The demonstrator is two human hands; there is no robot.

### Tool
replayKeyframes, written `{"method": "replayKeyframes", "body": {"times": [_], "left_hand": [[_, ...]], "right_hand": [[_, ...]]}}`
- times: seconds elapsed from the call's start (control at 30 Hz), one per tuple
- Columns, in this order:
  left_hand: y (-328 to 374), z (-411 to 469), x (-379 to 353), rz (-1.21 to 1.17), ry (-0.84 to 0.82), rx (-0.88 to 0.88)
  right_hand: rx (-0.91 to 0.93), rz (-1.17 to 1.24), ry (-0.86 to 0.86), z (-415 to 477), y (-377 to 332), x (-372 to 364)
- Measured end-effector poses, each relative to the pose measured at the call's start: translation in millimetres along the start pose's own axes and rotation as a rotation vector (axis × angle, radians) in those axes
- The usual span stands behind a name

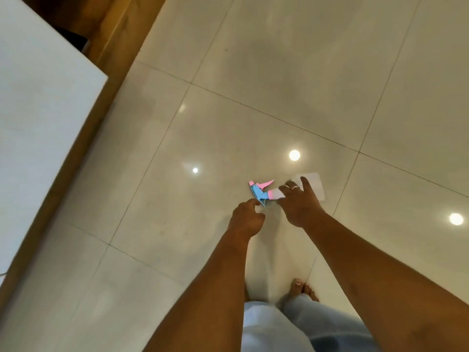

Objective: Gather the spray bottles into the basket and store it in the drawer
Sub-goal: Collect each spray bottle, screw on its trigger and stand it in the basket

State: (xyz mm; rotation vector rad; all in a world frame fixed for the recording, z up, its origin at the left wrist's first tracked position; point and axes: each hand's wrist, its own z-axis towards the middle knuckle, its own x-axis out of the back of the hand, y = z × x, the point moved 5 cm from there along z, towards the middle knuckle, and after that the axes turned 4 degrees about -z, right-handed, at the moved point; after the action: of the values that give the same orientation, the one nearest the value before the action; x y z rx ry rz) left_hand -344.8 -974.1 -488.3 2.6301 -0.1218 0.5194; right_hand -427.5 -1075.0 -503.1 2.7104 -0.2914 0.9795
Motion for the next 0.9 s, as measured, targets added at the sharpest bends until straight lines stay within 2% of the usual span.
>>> {"method": "replayKeyframes", "body": {"times": [0.17,0.3,0.4,0.53,0.6,0.73,0.83,0.9], "left_hand": [[-17,41,-12,-0.020,-0.008,0.022],[-31,39,-10,-0.142,0.012,0.077],[-36,17,-1,-0.298,0.033,0.116],[-39,-29,38,-0.514,0.100,0.105],[-40,-57,68,-0.571,0.235,0.009],[-49,-136,141,-0.362,0.684,-0.094],[-61,-208,197,-0.284,0.973,-0.117],[-56,-229,214,-0.331,1.040,-0.097]], "right_hand": [[0.012,-0.123,-0.065,42,-12,-26],[0.014,-0.088,-0.043,47,-15,-19],[0.046,0.080,0.017,30,-16,4],[0.095,0.502,0.048,-3,-40,66],[0.153,0.702,0.129,-24,-61,110],[0.321,1.075,0.249,-77,-107,213],[0.421,1.332,0.207,-127,-141,293],[0.447,1.468,0.152,-140,-147,317]]}}
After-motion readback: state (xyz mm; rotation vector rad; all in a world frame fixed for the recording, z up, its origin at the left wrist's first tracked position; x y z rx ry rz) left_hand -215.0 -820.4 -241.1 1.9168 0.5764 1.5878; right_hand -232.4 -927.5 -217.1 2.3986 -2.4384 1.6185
